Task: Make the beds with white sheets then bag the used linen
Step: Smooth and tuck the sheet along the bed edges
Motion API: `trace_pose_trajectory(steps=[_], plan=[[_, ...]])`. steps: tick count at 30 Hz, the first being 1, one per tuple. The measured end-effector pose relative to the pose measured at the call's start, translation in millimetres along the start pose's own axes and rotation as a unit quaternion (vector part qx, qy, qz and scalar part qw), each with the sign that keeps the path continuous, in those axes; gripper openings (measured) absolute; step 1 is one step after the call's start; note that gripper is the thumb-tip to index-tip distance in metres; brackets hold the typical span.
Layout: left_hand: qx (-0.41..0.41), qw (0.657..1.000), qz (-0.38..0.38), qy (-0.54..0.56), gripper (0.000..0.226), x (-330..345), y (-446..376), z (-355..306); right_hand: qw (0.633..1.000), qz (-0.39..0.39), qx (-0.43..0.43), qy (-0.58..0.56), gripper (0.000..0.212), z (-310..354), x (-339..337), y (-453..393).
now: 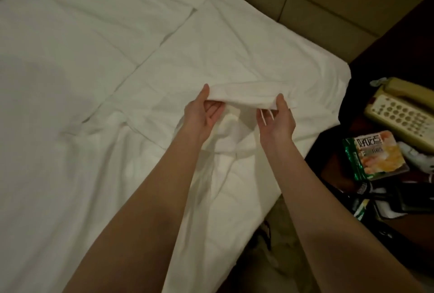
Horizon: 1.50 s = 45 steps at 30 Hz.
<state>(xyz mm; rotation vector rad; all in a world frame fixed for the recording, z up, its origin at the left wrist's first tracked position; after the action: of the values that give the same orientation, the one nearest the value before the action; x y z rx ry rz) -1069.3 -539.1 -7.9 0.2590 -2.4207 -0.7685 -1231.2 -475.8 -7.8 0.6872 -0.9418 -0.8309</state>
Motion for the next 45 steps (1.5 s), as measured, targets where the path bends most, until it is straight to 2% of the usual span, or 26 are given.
trace_pose_trajectory(steps=[5, 9, 14, 20, 26, 29, 30, 32, 33, 35, 37, 39, 40, 45], plan=[[0.001, 1.0, 0.004, -0.028, 0.018, 21, -51, -20, 0.999, 0.02, -0.023, 0.043, 0.027, 32, 72, -40], [0.006, 0.999, -0.034, -0.013, 0.018, 45, -109, -37, 0.995, 0.016, -0.027, 0.099, 0.007, 60, 145, -93], [0.029, 0.995, -0.098, 0.019, 0.022, 79, -188, -63, 0.971, 0.04, -0.067, 0.225, 0.026, 92, 247, -171], [0.027, 0.991, -0.132, -0.003, 0.024, 110, -276, -86, 0.933, 0.075, -0.106, 0.337, 0.029, 102, 348, -256], [0.005, 0.988, -0.15, 0.045, 0.024, 106, -356, -84, 0.894, 0.051, -0.108, 0.432, 0.034, 87, 397, -339], [0.005, 0.987, -0.151, 0.061, 0.025, 105, -385, -89, 0.867, 0.049, -0.122, 0.481, 0.026, 79, 413, -373], [0.008, 0.989, -0.134, 0.066, 0.029, 110, -390, -92, 0.848, 0.06, -0.119, 0.514, 0.02, 73, 420, -381], [0.011, 0.991, -0.12, 0.051, 0.043, 117, -392, -92, 0.786, 0.088, -0.103, 0.603, 0.017, 56, 427, -387], [0.009, 0.992, -0.119, 0.046, 0.045, 118, -391, -89, 0.72, 0.099, -0.135, 0.674, 0.024, 50, 429, -386], [0.003, 0.993, -0.1, 0.055, 0.045, 122, -383, -79, 0.61, 0.135, -0.177, 0.76, 0.042, 33, 421, -378], [-0.007, 0.994, -0.084, 0.066, 0.045, 122, -372, -66, 0.498, 0.145, -0.243, 0.82, 0.05, 26, 402, -368], [-0.02, 0.995, -0.073, 0.068, 0.05, 120, -359, -51, 0.41, 0.13, -0.303, 0.851, 0.053, 29, 379, -363], [-0.025, 0.995, -0.067, 0.064, 0.053, 119, -354, -45, 0.392, 0.117, -0.323, 0.854, 0.054, 35, 369, -360], [-0.037, 0.997, -0.051, 0.041, 0.053, 111, -322, -21, 0.365, 0.083, -0.332, 0.866, 0.053, 55, 324, -350]])
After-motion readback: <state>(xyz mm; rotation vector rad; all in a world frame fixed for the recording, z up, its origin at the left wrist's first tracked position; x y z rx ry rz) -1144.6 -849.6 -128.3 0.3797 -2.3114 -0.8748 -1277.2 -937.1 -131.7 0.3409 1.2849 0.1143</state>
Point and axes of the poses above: each hand's wrist, its own y-axis away from the middle knuckle, its own x-axis out of the palm, z = x × y, the point moved 8 cm from there along -y, towards the middle knuckle, and after that the axes turned 11 degrees about x, right-handed, at the moved point
